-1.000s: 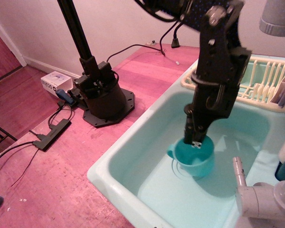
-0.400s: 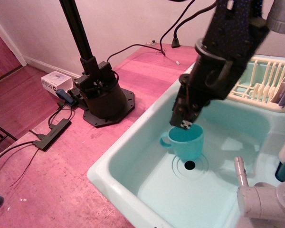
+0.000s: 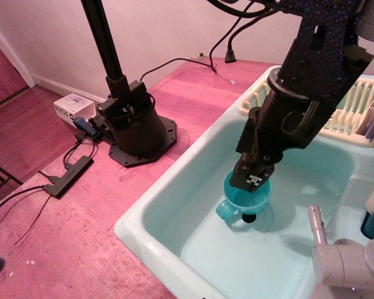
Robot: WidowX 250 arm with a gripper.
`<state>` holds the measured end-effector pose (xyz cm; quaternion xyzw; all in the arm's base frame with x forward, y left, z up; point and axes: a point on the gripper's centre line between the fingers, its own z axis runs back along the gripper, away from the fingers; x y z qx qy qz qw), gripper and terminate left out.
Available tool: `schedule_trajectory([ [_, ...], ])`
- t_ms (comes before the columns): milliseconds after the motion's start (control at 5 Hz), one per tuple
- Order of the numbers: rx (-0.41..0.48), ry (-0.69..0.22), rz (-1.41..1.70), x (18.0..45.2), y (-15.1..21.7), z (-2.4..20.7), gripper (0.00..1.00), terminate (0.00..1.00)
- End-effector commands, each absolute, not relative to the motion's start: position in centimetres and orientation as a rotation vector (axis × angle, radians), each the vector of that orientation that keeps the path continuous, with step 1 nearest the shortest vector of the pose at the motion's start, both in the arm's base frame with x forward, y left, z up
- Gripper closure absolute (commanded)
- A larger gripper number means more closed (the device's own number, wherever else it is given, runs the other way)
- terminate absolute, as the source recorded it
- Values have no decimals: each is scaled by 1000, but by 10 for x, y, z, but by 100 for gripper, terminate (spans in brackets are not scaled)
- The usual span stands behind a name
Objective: Flip cup upright
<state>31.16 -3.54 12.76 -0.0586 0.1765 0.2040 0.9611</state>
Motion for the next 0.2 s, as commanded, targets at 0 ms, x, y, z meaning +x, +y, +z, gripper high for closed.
schedule_trajectory([
  [0,-95,164,386,310,-40,147,0,100],
])
